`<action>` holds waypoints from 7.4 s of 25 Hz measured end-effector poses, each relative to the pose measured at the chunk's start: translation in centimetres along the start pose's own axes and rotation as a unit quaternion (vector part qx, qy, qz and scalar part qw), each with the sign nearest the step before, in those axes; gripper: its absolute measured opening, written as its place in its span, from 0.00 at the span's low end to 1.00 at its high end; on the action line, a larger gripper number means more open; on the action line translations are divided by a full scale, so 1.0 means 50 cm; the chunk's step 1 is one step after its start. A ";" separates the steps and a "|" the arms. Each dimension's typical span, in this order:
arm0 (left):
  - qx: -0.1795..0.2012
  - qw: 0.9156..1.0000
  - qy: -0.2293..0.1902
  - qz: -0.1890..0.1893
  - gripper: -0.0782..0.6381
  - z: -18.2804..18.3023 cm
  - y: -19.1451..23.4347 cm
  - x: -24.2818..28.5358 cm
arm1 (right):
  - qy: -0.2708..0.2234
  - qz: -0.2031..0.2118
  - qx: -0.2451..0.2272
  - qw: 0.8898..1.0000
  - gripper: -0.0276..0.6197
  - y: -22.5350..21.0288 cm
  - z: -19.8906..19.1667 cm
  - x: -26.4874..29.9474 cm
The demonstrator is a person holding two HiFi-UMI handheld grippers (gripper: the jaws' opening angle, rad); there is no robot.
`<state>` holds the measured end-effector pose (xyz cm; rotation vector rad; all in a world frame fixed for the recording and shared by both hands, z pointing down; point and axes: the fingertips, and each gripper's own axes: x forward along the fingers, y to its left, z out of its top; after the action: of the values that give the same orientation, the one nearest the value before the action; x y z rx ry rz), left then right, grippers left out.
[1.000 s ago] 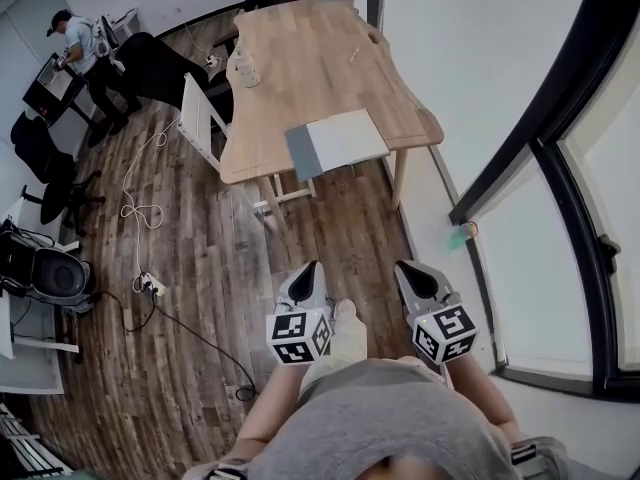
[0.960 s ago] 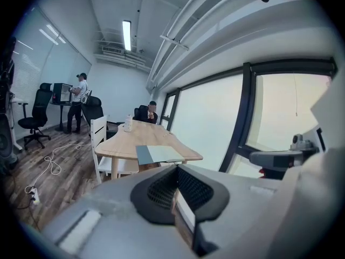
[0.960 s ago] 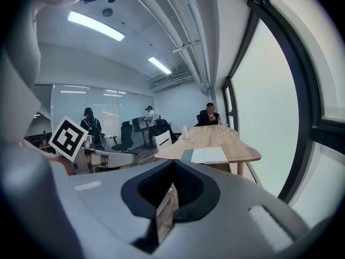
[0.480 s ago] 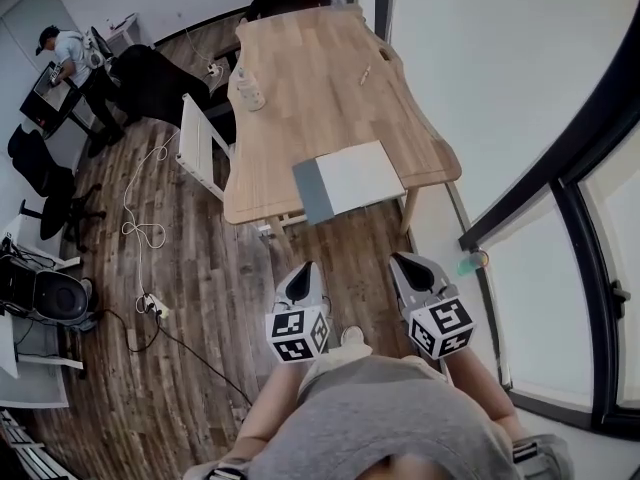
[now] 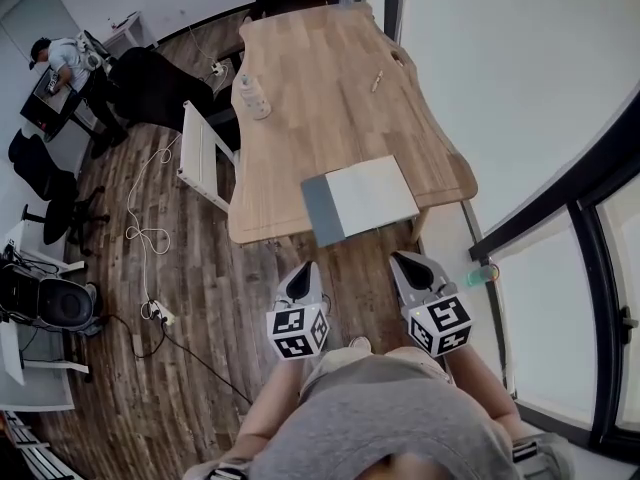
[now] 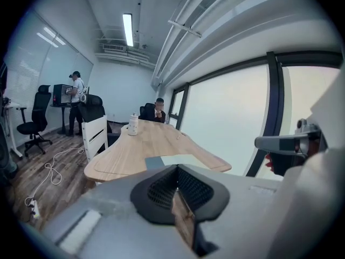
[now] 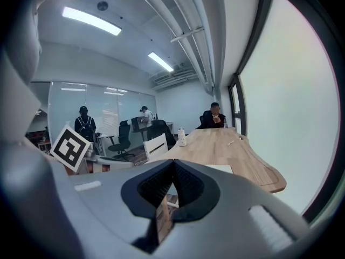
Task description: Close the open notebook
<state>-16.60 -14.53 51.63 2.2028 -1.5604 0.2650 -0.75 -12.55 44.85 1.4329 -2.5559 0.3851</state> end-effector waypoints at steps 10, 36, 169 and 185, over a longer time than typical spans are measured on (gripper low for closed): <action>-0.035 0.998 0.008 0.043 0.11 -0.009 0.038 0.091 | 0.006 0.041 -0.008 0.999 0.05 -0.064 0.025 0.067; -0.210 0.971 0.054 0.102 0.30 -0.158 0.123 0.261 | 0.051 0.169 -0.040 0.983 0.05 -0.192 0.053 0.287; 0.039 0.954 0.198 -0.221 0.27 -0.170 -0.407 0.568 | 0.039 -0.014 0.026 0.999 0.05 -0.457 0.013 0.121; 0.003 0.985 0.087 -0.151 0.30 -0.037 -0.295 0.383 | 0.028 0.025 0.012 0.999 0.05 -0.313 0.028 0.098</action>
<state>4.04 -25.91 57.37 2.3123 -1.1180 0.3573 10.06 -24.78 47.00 1.3493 -2.5552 0.4591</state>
